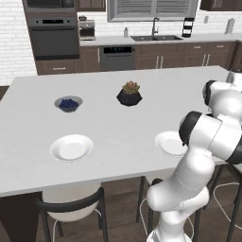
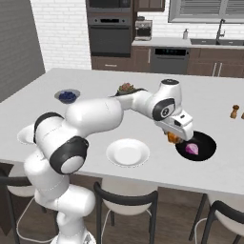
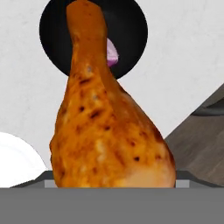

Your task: Pick the chicken drumstick and onion from their plates and place them in the bowl. Then put the bowl in the fridge.

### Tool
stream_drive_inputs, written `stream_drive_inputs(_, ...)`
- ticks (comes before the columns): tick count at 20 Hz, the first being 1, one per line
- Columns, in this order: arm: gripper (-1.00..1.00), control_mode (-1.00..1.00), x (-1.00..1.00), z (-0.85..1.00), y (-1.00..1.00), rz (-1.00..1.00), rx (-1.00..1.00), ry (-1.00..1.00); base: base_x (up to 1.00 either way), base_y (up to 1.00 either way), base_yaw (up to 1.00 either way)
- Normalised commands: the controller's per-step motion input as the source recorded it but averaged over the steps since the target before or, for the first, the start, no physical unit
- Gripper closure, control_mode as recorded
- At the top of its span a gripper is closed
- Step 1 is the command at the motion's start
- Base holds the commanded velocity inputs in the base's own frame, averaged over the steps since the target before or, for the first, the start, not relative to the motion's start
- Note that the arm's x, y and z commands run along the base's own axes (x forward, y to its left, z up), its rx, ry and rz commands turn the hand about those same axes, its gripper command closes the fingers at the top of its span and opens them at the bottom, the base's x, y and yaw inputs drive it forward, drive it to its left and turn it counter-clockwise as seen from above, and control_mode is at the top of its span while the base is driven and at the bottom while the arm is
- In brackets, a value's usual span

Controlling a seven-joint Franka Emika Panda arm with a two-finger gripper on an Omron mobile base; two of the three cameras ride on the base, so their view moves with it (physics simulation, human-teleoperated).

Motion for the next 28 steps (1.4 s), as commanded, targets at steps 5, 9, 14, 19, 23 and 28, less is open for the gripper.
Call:
stream_drive_inputs(5, 1.0, -1.0, 0.57, -0.27, -0.31, 0.0, 0.0, -0.1, 0.0, 0.0, 0.0)
stream_drive_inputs(9, 1.0, -1.0, 0.63, -0.24, -0.62, 0.0, 0.0, -0.01, 0.0, 0.0, 0.0)
stream_drive_inputs(14, 1.0, -1.0, 0.17, -0.19, -0.24, 0.0, 0.0, 0.08, 0.0, 0.0, 0.0)
stream_drive_inputs(19, 1.0, -1.0, 0.21, -0.5, -0.01, 0.0, 0.0, 0.04, 0.0, 0.0, 0.0)
stream_drive_inputs(23, 1.0, -1.0, 0.41, -0.39, -0.15, 0.0, 0.0, 0.02, 0.0, 0.0, 0.0)
stream_drive_inputs(28, 1.0, -1.0, 0.36, -0.14, -0.35, 0.0, 0.02, 0.05, 0.0, 0.0, 0.0)
